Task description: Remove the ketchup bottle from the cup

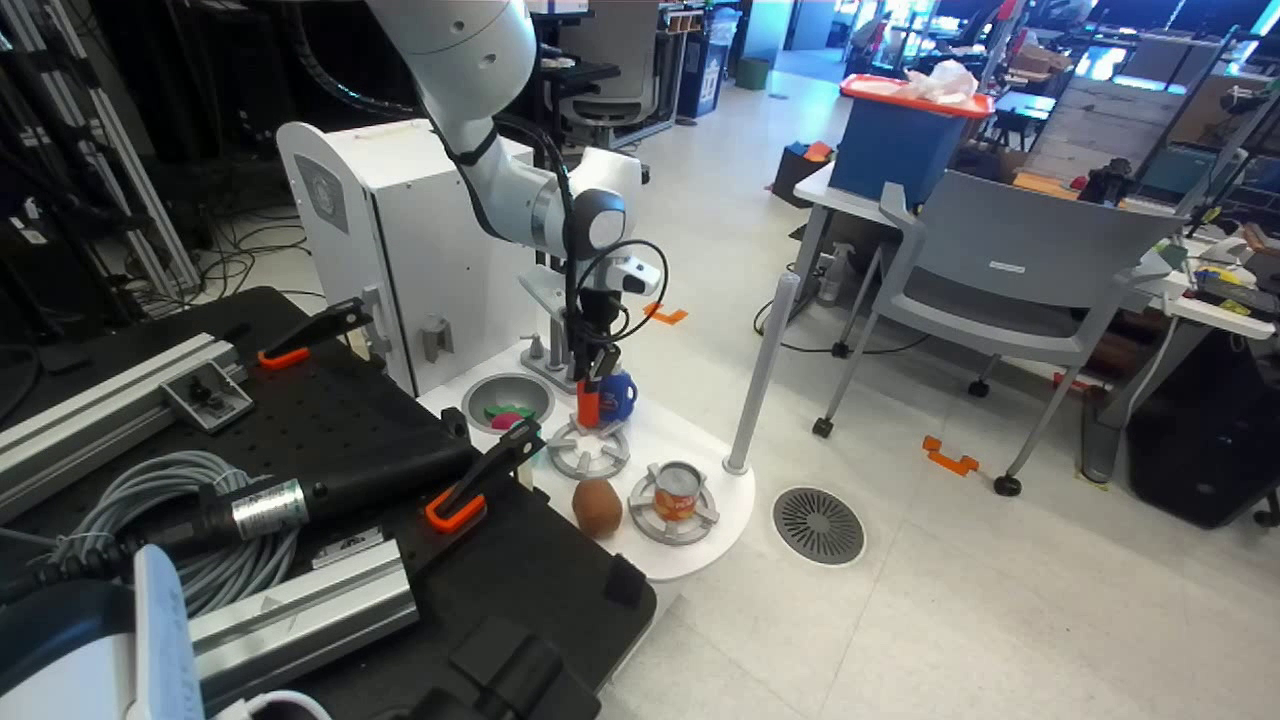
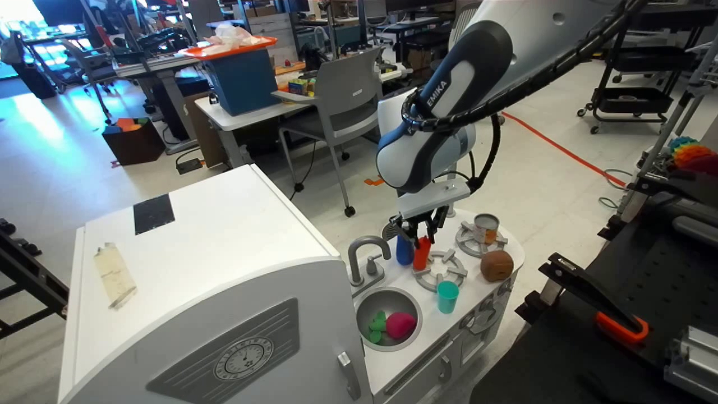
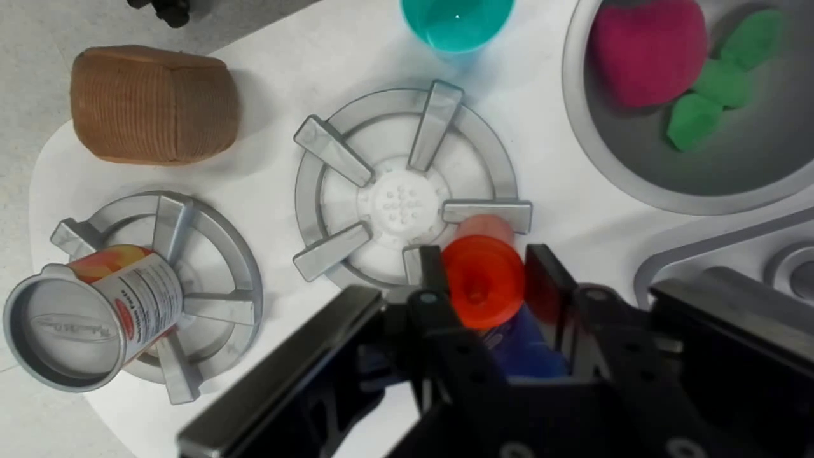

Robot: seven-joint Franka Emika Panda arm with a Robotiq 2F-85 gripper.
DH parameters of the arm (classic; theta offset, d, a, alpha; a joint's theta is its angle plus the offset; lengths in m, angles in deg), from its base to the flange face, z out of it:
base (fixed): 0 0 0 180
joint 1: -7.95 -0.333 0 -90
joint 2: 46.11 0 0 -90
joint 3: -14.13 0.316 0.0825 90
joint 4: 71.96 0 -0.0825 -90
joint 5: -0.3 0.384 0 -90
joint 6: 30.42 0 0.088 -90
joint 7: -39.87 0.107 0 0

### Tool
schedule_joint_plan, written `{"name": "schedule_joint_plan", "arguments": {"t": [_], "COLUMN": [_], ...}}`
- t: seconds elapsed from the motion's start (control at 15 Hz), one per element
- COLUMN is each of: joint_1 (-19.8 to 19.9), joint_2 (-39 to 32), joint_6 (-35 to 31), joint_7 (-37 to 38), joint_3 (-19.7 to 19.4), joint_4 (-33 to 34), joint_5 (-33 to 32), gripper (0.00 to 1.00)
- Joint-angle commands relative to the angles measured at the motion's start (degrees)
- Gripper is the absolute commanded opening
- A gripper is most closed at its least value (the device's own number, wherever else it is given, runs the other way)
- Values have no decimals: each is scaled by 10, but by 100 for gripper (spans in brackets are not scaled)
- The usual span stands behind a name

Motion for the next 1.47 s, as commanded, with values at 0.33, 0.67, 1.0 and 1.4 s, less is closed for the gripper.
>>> {"name": "schedule_joint_plan", "arguments": {"t": [0.33,0.67,1.0,1.4], "joint_1": [1,6,21,23], "joint_2": [1,20,55,37], "joint_6": [12,11,17,18], "joint_7": [22,36,36,42], "joint_3": [-3,0,10,-5], "joint_4": [-7,-35,-84,-67], "joint_5": [7,10,26,41], "gripper": [11,11,11,11]}}
